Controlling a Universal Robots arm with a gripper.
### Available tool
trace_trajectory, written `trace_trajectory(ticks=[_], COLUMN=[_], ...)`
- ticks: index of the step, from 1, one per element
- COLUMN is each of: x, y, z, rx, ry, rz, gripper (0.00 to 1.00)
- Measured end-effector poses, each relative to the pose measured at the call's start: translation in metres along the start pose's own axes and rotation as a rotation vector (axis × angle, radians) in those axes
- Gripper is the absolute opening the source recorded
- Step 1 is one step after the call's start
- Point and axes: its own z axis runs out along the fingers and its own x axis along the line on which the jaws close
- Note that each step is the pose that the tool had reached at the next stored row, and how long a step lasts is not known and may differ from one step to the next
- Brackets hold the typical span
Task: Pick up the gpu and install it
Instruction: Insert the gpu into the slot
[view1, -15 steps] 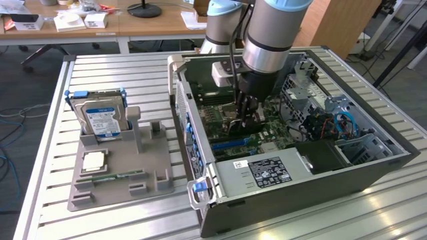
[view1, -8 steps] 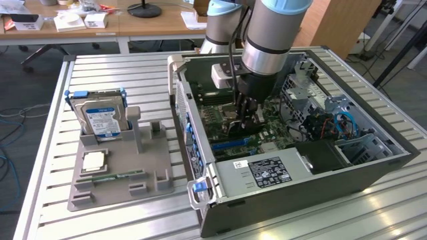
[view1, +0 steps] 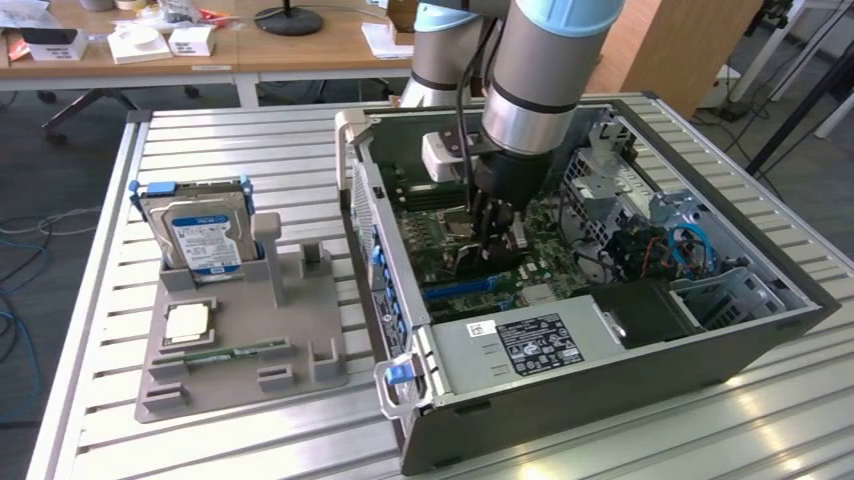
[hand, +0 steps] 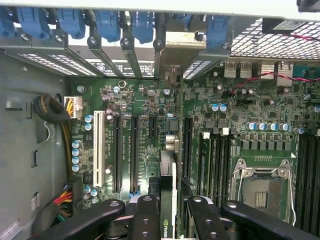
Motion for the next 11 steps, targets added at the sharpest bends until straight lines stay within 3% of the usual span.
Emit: trace_trajectory(ticks=[11], x=[0.0001], y=[0.0], z=[0.0046], rx=[-0.0001], ry=[0.0001], rz=[0.0], gripper=[0.26])
